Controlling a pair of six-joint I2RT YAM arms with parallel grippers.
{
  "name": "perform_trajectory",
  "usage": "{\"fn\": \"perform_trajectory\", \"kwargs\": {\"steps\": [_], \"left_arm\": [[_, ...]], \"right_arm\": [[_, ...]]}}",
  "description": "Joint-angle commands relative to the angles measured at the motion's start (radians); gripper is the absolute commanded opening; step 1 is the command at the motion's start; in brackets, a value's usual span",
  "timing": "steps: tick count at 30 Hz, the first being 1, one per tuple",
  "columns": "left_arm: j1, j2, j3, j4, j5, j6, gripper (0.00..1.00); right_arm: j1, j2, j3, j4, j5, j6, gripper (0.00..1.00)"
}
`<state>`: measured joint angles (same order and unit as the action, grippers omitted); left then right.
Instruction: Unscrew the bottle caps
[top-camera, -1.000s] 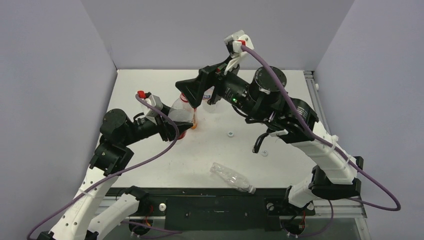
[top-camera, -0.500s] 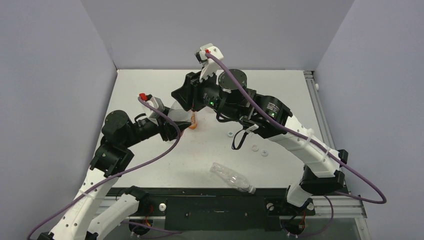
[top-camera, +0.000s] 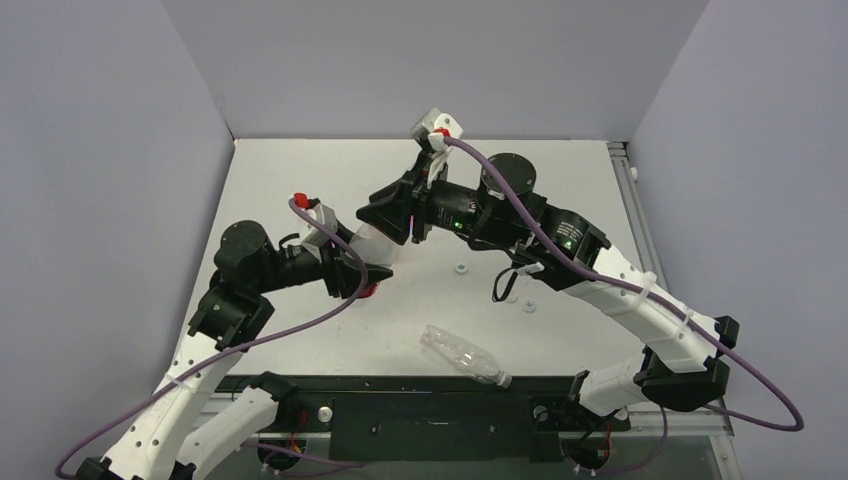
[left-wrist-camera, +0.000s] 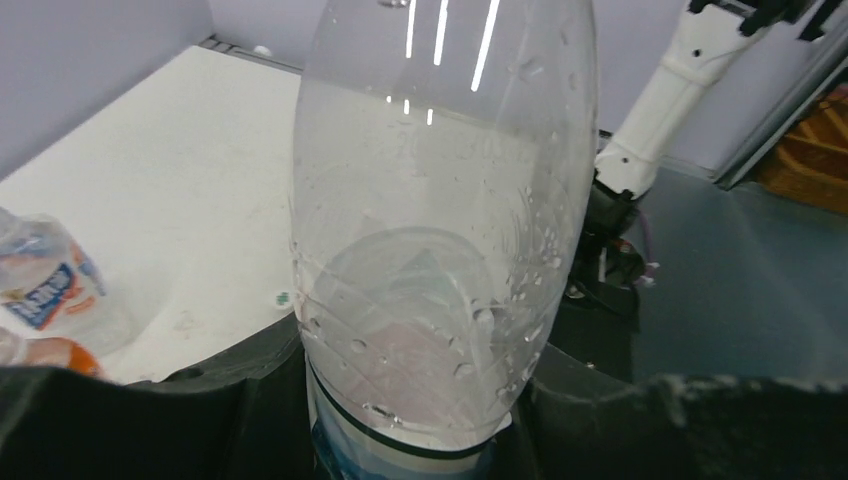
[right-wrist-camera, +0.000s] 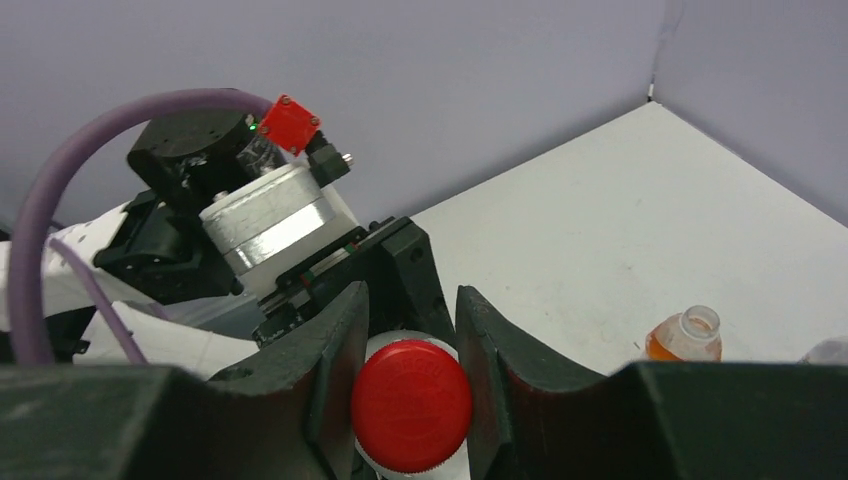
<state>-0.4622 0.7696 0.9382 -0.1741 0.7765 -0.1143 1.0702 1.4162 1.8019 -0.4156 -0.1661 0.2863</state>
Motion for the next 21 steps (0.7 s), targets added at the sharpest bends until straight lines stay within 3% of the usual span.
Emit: {"fn": "perform_trajectory", "kwargs": {"steps": [1,6,9,15,19,21], "left_arm": [[0.011,0.001,-0.017,0.036,0.221,-0.135,0.16],[0.011,0.002,-0.043,0.08,0.249,-0.187,0.16],[0.011,-0.002,-0.055,0.083,0.23,-0.182,0.16],[0.013,-0.052,-0.091,0.02,0.047,-0.028,0.15],[0.013,-0.092,-0.158,0.07,-0.042,0.011,0.17],[0.013,-0.099,-0.178,0.085,-0.052,0.018,0.17]], "right_arm": [[-0.092,-0.113,0.006,0.213,-0.186,-0.032,0.1],[-0.123,-0.135,-0.048,0.255,-0.267,-0.006,0.11],[-0.144,-0.156,-0.09,0.264,-0.234,0.002,0.1],[-0.229,-0.168,-0.181,0.044,0.142,0.009,0.03],[-0.289,-0.212,-0.441,-0.002,0.343,0.078,0.04],[-0.33,-0.239,-0.604,0.04,0.35,0.147,0.05]]}}
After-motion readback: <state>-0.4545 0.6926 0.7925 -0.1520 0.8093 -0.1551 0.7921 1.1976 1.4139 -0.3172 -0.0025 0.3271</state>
